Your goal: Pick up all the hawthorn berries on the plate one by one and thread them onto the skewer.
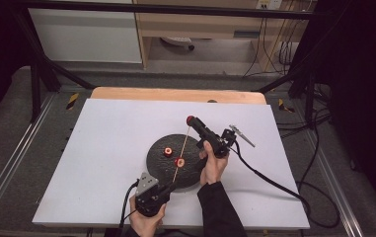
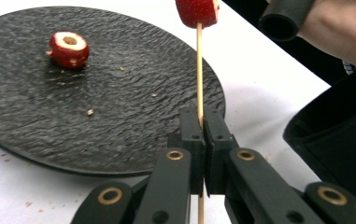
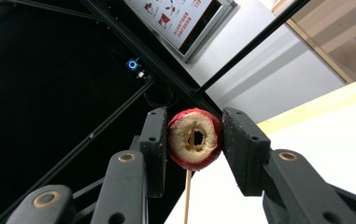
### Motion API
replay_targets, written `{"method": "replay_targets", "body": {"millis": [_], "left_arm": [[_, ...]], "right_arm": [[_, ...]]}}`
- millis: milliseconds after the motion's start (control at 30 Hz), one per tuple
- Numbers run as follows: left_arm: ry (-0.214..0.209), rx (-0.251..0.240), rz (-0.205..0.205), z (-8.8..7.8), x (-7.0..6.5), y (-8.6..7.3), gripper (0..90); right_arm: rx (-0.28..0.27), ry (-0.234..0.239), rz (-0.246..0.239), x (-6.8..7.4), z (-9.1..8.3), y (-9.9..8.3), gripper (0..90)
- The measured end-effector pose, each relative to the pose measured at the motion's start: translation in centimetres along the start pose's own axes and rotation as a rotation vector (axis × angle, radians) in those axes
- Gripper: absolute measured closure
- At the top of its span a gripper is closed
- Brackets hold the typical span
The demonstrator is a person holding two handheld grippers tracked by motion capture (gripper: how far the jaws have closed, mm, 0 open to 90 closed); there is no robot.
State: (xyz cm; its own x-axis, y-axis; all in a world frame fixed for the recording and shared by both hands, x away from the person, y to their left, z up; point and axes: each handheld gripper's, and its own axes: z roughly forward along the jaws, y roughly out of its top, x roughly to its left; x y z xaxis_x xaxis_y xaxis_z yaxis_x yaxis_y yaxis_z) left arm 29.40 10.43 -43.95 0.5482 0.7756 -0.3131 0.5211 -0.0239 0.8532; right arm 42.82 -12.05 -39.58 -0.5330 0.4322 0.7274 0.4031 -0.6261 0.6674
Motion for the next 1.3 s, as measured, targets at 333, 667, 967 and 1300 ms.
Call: {"method": "replay_targets", "body": {"millis": [333, 667, 967, 1300], "left_arm": [[0.004, -0.011, -0.025, -0.2, 0.3, 0.1, 88.5], [-0.007, 0.069, -0.034, -0.4, 0.7, 0.7, 88.4], [0.007, 0.041, -0.021, -0.6, 0.8, 0.6, 88.5], [0.042, -0.001, 0.045, 0.5, -1.5, -0.1, 88.0]], "right_arm": [[-0.014, 0.000, -0.002, 0.0, 0.0, 0.0, 62.4], [0.039, -0.001, -0.124, -0.2, 0.0, 0.3, 62.5], [0.033, 0.003, -0.100, -0.3, 0.2, 0.0, 62.4], [-0.006, 0.039, -0.022, -0.2, 0.0, -0.1, 62.7]]}}
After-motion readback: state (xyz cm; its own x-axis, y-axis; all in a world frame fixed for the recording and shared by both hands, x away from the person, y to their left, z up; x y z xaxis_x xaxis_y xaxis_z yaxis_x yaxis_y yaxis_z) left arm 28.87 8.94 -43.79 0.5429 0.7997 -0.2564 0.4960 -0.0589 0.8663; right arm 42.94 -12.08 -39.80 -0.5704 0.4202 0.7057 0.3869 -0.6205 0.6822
